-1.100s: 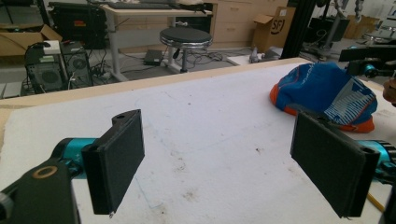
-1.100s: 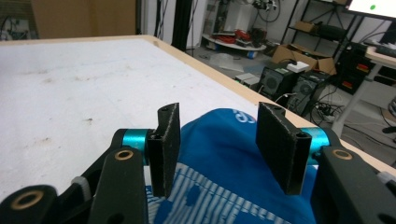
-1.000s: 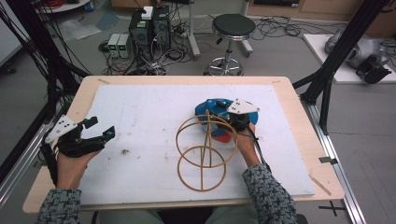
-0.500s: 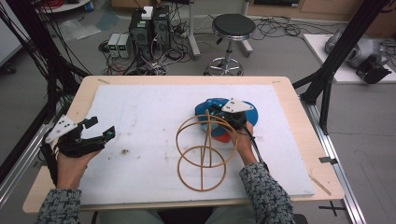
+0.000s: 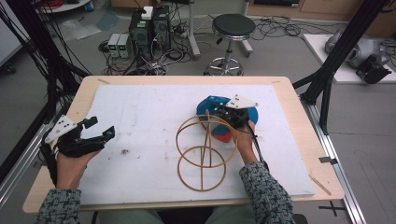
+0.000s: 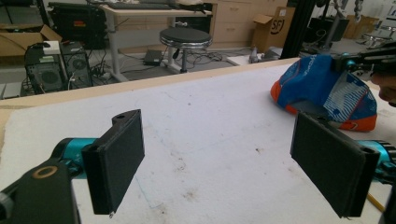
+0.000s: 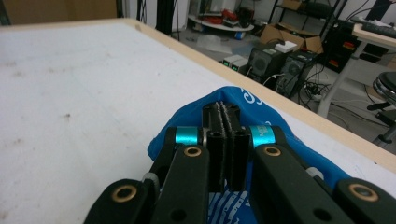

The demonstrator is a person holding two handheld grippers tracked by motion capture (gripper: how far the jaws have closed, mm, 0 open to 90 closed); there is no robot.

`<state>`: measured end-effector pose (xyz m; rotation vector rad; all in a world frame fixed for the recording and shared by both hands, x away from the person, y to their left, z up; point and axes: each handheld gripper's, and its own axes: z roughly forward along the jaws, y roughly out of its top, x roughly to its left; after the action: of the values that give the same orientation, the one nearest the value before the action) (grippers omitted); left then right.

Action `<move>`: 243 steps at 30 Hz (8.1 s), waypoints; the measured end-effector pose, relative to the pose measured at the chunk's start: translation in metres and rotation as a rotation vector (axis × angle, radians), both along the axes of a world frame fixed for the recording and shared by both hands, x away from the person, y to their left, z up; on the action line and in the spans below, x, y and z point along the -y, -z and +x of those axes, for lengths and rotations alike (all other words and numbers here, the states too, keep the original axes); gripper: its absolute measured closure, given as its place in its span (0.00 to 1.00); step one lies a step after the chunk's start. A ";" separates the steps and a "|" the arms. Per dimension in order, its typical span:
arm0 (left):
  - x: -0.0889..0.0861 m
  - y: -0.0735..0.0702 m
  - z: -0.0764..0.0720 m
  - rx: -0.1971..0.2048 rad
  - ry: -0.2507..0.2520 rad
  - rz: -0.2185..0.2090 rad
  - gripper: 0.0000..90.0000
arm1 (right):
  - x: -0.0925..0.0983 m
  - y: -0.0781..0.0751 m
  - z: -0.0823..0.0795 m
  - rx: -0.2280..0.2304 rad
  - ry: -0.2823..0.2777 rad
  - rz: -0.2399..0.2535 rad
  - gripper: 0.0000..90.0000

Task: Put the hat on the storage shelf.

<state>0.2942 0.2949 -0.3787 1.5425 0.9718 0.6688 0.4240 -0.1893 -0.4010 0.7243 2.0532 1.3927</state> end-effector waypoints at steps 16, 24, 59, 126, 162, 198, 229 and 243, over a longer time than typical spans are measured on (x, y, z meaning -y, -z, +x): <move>0.000 0.000 0.000 -0.002 0.000 0.002 0.20 | 0.030 -0.027 -0.001 0.042 0.078 0.166 0.99; 0.001 0.000 0.000 -0.002 0.000 0.000 0.20 | 0.045 -0.042 -0.005 0.073 0.118 0.203 1.00; 0.000 -0.003 -0.001 0.004 0.002 -0.004 0.20 | 0.085 -0.139 -0.053 0.265 0.122 0.308 1.00; 0.000 -0.007 -0.003 0.014 0.006 -0.011 0.20 | 0.003 -0.177 -0.169 0.240 -0.351 0.167 0.99; 0.001 -0.007 -0.003 0.014 0.011 -0.009 0.20 | -0.048 -0.173 -0.176 0.109 -0.446 0.087 0.99; 0.003 -0.006 -0.002 0.008 0.017 -0.006 0.20 | -0.059 -0.162 -0.175 0.105 -0.412 0.015 0.86; 0.001 -0.005 -0.002 0.008 0.014 -0.006 0.20 | -0.021 -0.177 -0.174 0.173 -0.299 0.105 0.61; 0.001 -0.006 -0.003 0.012 0.006 -0.008 0.20 | 0.039 -0.176 -0.150 0.188 -0.088 0.205 0.42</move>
<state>0.2912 0.2944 -0.3730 1.5324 0.9592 0.6690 0.2737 -0.2281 -0.2251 0.5668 1.8345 1.6728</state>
